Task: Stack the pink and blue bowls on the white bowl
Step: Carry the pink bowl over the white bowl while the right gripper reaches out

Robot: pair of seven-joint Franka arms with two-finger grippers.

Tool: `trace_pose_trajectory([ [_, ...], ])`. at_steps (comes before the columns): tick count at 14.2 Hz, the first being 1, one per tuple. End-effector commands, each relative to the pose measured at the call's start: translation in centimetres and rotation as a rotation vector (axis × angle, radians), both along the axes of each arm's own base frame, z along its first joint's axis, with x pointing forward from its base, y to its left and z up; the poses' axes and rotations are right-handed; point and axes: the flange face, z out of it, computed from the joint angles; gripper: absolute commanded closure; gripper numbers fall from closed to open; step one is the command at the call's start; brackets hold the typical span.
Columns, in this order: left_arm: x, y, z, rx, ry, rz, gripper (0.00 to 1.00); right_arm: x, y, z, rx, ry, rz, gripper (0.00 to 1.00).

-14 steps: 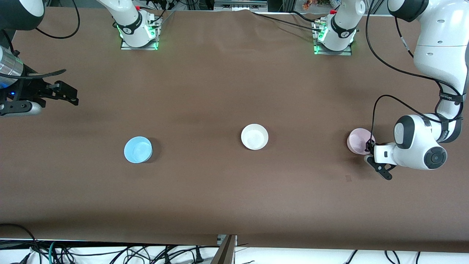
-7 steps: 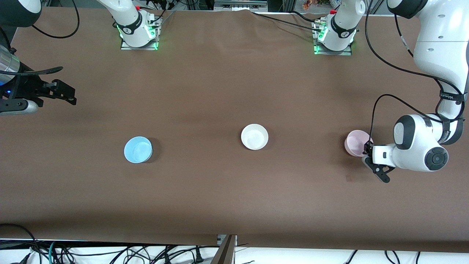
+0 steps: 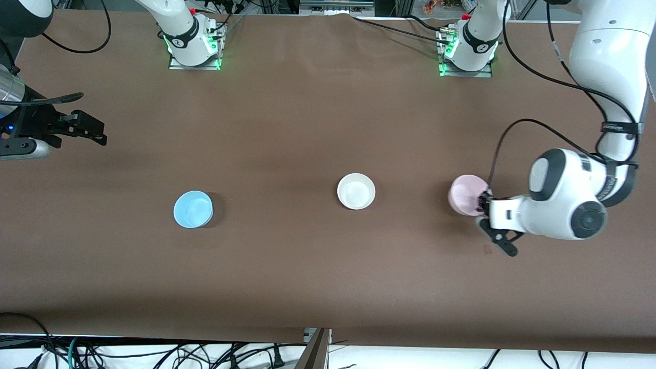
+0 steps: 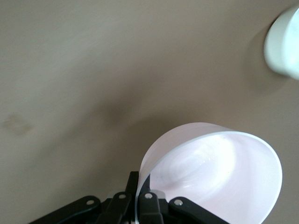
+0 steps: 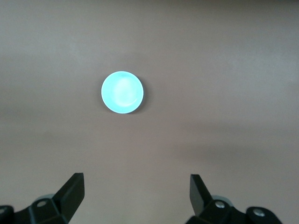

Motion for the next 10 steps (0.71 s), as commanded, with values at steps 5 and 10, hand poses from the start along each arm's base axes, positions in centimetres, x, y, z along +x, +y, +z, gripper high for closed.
trace_pose_trajectory([
  [5,-5.7,-20.5,-0.9,0.140,0.035,0.266,1.00,0.3,0.1,-3.8,0.038,0.146,-0.004,0.00],
  [10,-6.8,-24.5,-3.4,0.110,0.004,0.277,1.00,0.4,-0.1,-6.0,0.042,0.218,-0.018,0.00],
])
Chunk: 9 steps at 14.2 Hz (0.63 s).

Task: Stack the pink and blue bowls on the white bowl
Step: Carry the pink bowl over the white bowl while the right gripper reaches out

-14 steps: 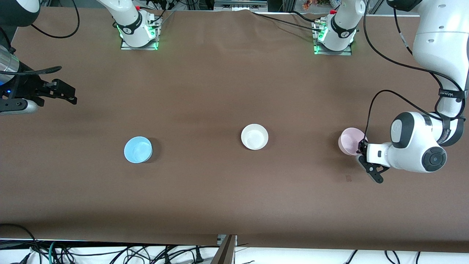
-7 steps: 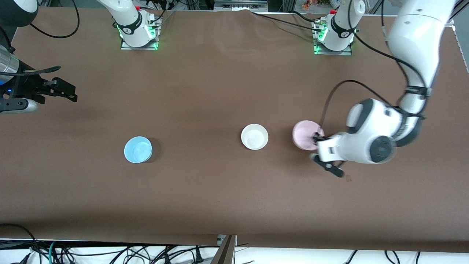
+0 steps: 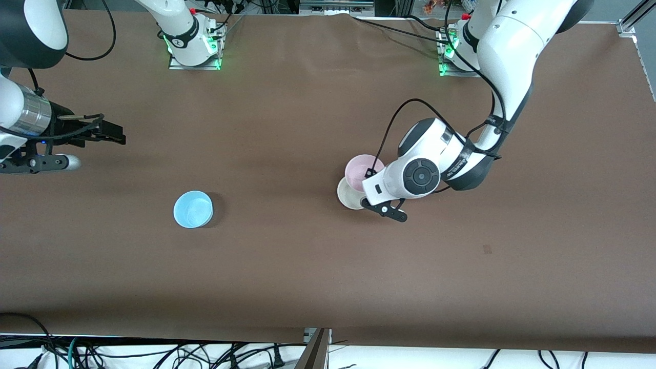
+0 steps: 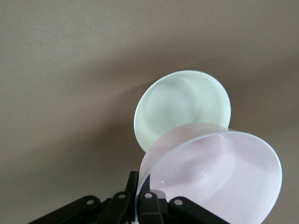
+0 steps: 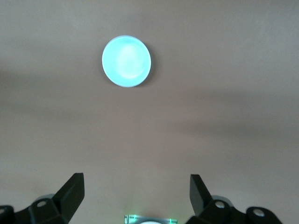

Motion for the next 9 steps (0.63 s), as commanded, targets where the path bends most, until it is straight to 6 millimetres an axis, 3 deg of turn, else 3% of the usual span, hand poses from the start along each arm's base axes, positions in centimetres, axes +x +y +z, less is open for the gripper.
trace_pose_trajectory([
  [1,0.4,-0.7,-1.1,-0.007,-0.031,0.013,1.00,0.0,-0.3,-0.8,0.012,0.039,-0.008,0.00],
  [4,0.8,-0.6,-1.2,-0.017,-0.048,0.022,1.00,0.3,-0.3,-5.3,0.003,0.065,-0.004,0.00],
  [9,1.1,-0.6,-2.3,-0.030,-0.066,0.027,1.00,-0.5,0.1,-15.6,-0.003,-0.014,0.026,0.00],
])
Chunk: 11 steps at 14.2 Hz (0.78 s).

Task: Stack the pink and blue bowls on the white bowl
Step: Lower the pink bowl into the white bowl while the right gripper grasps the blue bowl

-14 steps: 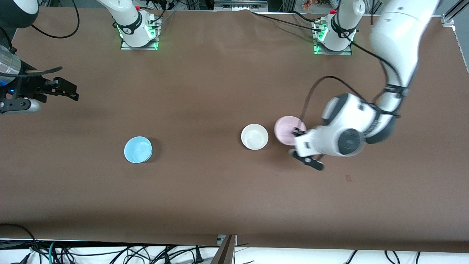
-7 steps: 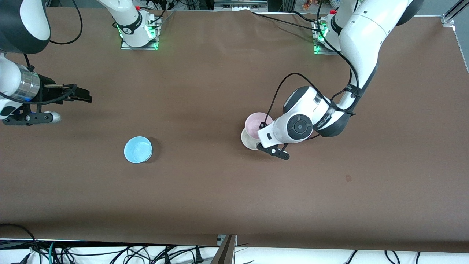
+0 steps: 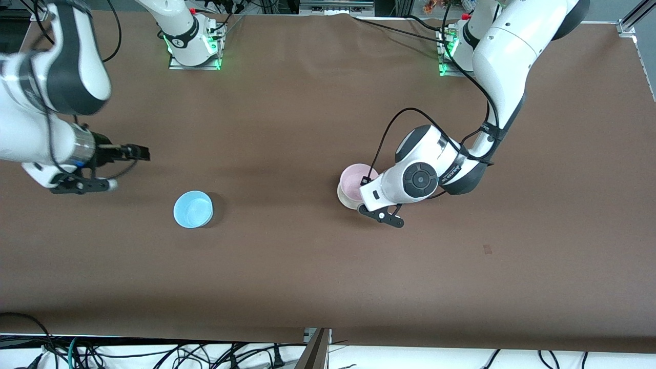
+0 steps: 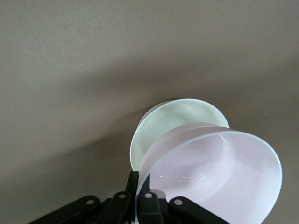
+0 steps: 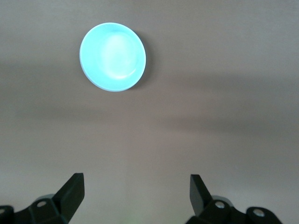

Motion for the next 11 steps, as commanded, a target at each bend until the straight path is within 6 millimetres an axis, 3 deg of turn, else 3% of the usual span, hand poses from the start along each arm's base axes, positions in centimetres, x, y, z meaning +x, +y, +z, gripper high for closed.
trace_pose_trajectory([
  [1,0.2,-0.2,-0.6,0.008,-0.016,0.001,1.00,-0.8,0.0,-4.5,0.006,-0.037,0.059,0.00],
  [5,0.2,-0.2,-1.2,0.007,-0.008,0.004,1.00,1.4,-1.1,-11.4,0.000,-0.078,0.091,0.00],
  [7,0.6,-0.3,-1.1,-0.012,-0.031,0.013,1.00,2.2,-0.5,-14.1,-0.006,-0.118,0.102,0.00],
  [10,0.6,-0.5,-1.8,-0.015,-0.040,0.012,1.00,3.2,0.3,-16.0,-0.011,-0.173,0.115,0.00],
  [11,0.7,-0.4,-1.8,-0.016,-0.039,0.015,0.88,3.6,0.4,-16.0,-0.012,-0.188,0.117,0.00],
])
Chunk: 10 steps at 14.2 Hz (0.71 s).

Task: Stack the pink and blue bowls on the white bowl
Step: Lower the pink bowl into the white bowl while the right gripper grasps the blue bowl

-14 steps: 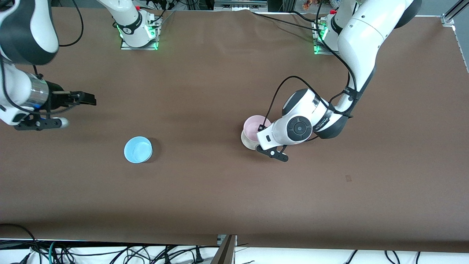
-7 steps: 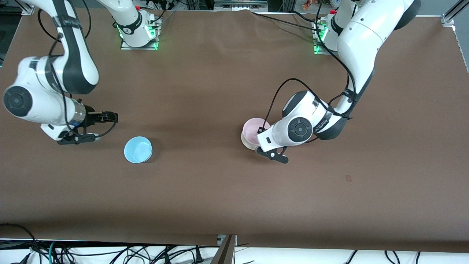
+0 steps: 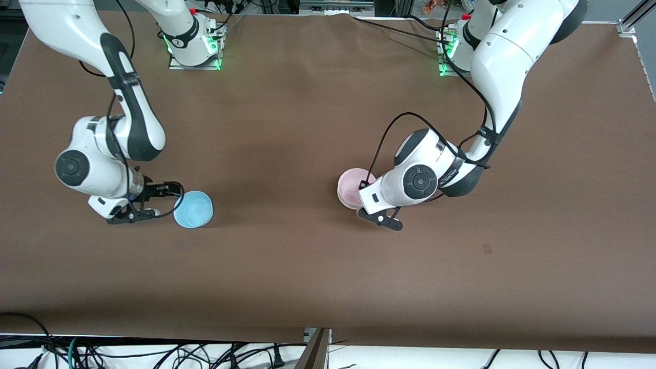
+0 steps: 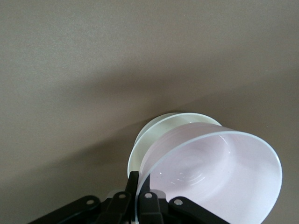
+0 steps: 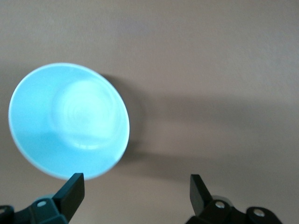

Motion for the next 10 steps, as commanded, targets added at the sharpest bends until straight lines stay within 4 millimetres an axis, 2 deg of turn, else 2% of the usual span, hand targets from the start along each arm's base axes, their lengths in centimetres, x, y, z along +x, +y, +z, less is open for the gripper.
trace_pose_trajectory([
  [1,0.3,-0.1,-0.3,0.006,-0.019,0.002,0.39,1.0,0.1,0.1,-0.002,-0.056,0.022,0.00],
  [2,0.6,0.4,-0.1,0.008,-0.022,-0.001,0.00,1.2,0.2,-0.7,-0.003,-0.072,0.024,0.00],
  [4,0.4,0.1,0.2,0.008,-0.018,0.005,0.00,1.5,0.4,-2.5,-0.004,-0.098,0.021,0.01],
  [6,0.7,0.6,0.9,0.008,-0.023,0.007,0.00,1.7,0.4,-3.1,-0.004,-0.111,0.015,0.05],
  [8,0.5,1.0,1.9,0.035,-0.004,-0.002,0.00,1.6,0.5,-3.1,0.000,-0.109,0.007,0.22],
  [10,0.8,2.4,4.9,0.058,-0.005,0.003,0.00,1.6,0.6,-3.4,0.005,-0.104,-0.002,0.40],
])
